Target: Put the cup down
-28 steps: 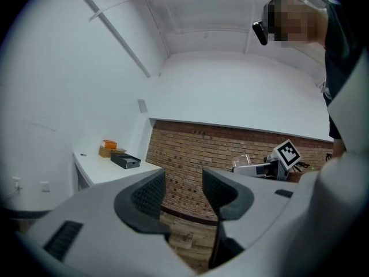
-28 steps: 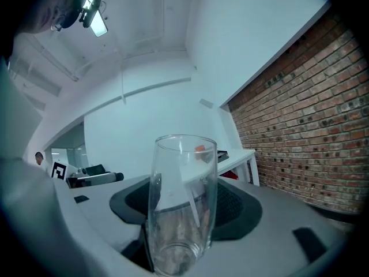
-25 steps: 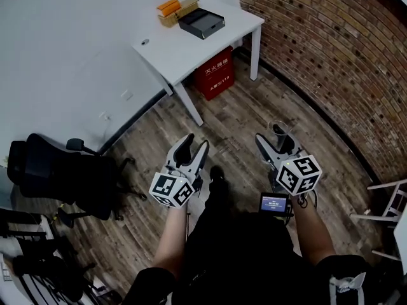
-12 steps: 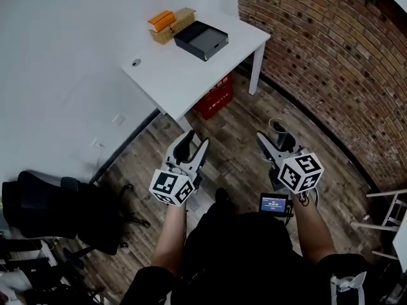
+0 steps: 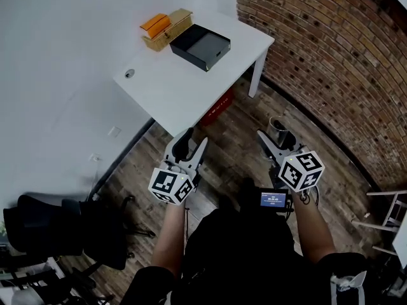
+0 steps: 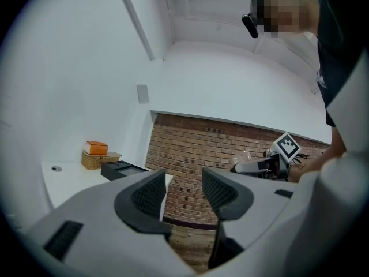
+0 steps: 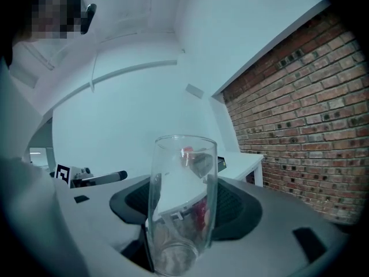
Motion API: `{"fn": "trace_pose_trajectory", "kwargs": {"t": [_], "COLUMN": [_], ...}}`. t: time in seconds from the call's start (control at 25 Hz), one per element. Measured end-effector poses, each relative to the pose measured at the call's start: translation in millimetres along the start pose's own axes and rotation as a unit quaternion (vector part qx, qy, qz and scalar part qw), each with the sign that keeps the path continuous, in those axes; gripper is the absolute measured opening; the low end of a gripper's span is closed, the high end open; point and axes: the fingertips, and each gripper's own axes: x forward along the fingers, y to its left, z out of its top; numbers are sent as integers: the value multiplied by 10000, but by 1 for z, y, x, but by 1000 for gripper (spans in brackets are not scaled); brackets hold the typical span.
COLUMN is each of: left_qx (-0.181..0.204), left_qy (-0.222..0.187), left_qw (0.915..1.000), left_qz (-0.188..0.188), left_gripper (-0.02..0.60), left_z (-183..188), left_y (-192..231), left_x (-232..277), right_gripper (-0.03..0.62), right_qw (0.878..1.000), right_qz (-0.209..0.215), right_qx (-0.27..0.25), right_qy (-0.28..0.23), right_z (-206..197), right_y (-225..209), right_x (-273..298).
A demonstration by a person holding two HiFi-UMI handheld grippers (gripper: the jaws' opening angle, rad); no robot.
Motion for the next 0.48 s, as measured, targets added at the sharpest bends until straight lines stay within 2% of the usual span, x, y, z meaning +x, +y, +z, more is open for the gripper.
{"fn": "trace_pose_trajectory", "kwargs": {"t": [0.36, 0.48], "left_qx": [20, -131], "left_qy": [36, -79], "left_qw": [9999, 9998], "left_qz": [130, 99], "left_gripper": [192, 192], "left_z": [4, 10], "left_y": [54, 76], "left_x": [84, 119], "right_gripper": [284, 284], "right_qw": [9996, 9990], "right_qz": [251, 452], "right_qx": [92, 45], "right_qy": [62, 50], "right_z": [22, 42], "right_y": [-58, -78], "right_x": [95, 142]}}
